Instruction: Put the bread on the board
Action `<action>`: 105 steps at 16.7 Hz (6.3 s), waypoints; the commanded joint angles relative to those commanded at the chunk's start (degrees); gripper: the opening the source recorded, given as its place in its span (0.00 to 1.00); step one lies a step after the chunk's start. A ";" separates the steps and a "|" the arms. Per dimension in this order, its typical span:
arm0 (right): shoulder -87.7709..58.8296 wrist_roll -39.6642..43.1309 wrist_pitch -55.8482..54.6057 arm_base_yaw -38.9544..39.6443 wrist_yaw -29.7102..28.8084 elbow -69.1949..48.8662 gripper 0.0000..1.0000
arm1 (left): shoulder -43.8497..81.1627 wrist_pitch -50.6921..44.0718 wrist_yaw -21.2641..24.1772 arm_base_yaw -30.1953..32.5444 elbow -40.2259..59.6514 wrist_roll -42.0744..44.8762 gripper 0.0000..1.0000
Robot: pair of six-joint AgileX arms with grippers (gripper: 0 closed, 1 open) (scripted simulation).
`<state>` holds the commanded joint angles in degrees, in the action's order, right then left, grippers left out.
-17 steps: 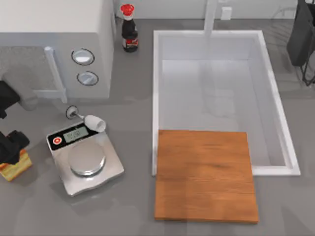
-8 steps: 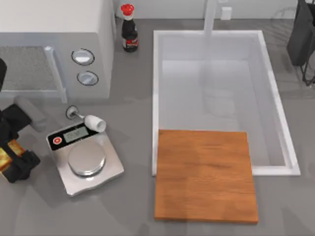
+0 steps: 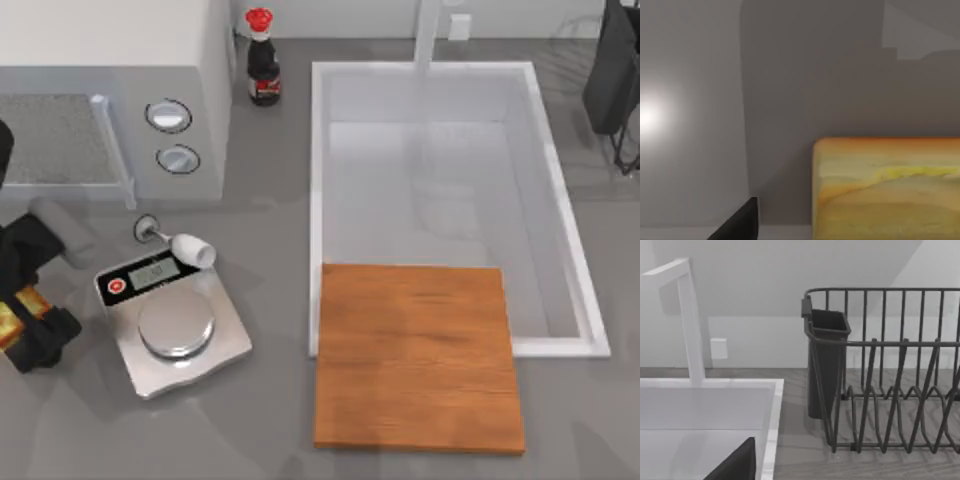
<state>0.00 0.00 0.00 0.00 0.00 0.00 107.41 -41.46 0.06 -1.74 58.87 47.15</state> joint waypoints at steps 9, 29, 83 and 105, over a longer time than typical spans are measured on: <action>0.00 0.00 0.00 0.00 0.00 0.00 1.00 | 0.00 0.00 0.00 0.00 0.00 0.00 0.10; 0.00 0.00 0.00 0.00 0.00 0.00 1.00 | -7.99 -20.42 0.35 0.23 11.71 -0.46 0.00; 0.00 0.00 0.00 0.00 0.00 0.00 1.00 | 26.23 -30.72 -0.15 53.91 56.46 172.51 0.00; 0.00 0.00 0.00 0.00 0.00 0.00 1.00 | 27.31 -23.78 -0.19 53.98 50.80 172.34 0.75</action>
<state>0.00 0.00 0.00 0.00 0.00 0.00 134.72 -65.25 -0.13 52.24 109.67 219.49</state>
